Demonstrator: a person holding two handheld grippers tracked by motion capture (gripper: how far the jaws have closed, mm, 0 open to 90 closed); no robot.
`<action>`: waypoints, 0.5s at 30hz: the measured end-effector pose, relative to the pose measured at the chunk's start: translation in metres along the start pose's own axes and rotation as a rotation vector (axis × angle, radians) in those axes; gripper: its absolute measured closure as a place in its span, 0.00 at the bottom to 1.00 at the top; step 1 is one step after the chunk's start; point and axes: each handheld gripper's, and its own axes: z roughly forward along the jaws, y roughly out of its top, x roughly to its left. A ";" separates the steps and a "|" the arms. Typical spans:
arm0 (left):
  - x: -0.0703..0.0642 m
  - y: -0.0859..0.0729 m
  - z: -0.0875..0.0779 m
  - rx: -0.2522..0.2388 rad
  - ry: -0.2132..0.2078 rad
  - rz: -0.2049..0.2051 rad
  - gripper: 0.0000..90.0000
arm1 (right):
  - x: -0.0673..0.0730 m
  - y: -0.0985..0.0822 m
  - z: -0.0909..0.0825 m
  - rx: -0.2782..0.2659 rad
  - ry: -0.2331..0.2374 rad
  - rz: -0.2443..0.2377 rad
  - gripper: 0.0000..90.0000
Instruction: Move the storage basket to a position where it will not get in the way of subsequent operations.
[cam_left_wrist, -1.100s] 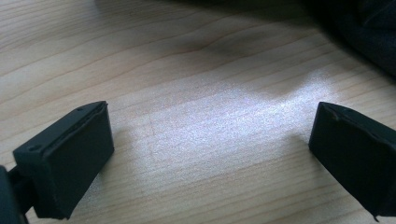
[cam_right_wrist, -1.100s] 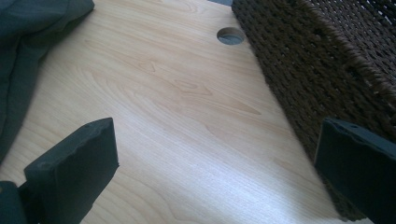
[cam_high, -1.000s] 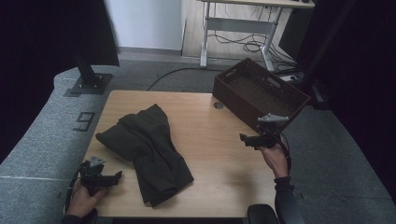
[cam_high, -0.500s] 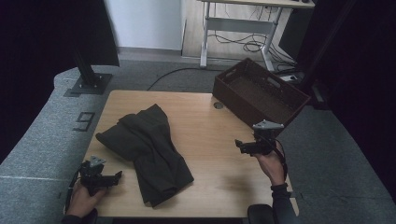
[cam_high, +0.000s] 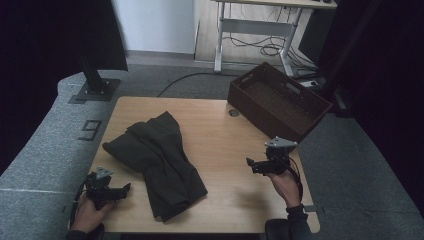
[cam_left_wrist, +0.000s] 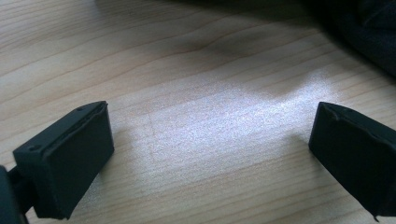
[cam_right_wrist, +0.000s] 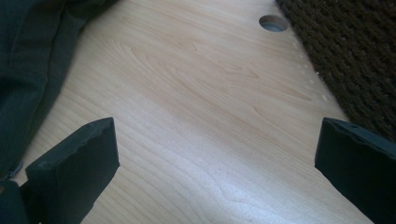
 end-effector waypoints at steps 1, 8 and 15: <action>0.000 0.000 0.000 0.000 0.000 0.000 0.00 | 0.001 -0.001 0.001 0.000 0.000 -0.001 0.00; 0.000 0.000 0.000 0.000 0.000 0.000 0.00 | 0.009 -0.010 0.005 -0.005 0.007 0.000 0.00; 0.000 0.000 0.000 -0.002 0.000 -0.002 0.00 | 0.018 -0.022 0.012 0.002 0.023 0.002 0.00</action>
